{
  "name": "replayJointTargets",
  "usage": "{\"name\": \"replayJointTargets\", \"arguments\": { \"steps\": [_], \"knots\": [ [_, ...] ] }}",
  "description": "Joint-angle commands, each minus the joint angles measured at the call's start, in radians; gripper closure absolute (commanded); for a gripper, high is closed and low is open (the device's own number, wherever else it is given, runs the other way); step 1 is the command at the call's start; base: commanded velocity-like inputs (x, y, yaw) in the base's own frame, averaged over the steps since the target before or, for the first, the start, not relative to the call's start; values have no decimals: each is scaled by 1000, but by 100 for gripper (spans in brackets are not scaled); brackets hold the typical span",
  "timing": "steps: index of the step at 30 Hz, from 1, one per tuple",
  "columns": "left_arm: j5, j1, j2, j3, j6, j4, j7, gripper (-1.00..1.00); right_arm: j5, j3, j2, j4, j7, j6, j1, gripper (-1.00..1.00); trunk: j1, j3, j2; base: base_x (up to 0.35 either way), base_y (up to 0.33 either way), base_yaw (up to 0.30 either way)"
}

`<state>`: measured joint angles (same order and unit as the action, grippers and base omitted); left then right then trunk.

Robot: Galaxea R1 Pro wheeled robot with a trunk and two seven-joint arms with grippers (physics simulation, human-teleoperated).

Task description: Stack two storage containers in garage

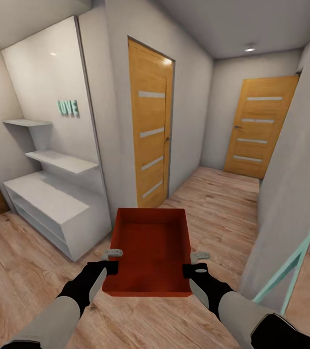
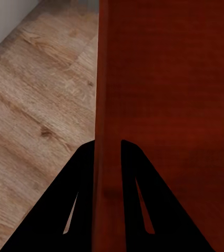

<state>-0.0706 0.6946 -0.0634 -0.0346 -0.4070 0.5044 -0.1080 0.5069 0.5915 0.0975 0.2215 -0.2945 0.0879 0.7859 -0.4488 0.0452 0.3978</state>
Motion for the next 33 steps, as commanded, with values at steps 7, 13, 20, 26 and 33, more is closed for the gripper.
{"name": "replayJointTargets", "arguments": {
  "steps": [7,13,20,26,33],
  "knots": [
    [4,0,-1,15,-7,0,-11,100,-22,-24,2,4,-70,-1,1,100,-1,2,2,323,0,-127],
    [4,0,-2,14,-7,0,-11,100,-22,-24,2,4,-71,-2,1,100,-1,2,2,323,0,-242],
    [4,0,-1,15,-7,0,-11,100,-22,-24,5,4,-71,-5,1,100,-1,2,2,323,0,-221],
    [3,0,-1,15,-7,0,-11,100,-22,-24,5,4,-71,-5,1,100,-1,2,2,323,0,-21],
    [3,0,-1,16,-7,0,-10,100,-22,-24,5,4,-71,-5,1,100,-1,2,2,323,0,-1]
  ]
}}
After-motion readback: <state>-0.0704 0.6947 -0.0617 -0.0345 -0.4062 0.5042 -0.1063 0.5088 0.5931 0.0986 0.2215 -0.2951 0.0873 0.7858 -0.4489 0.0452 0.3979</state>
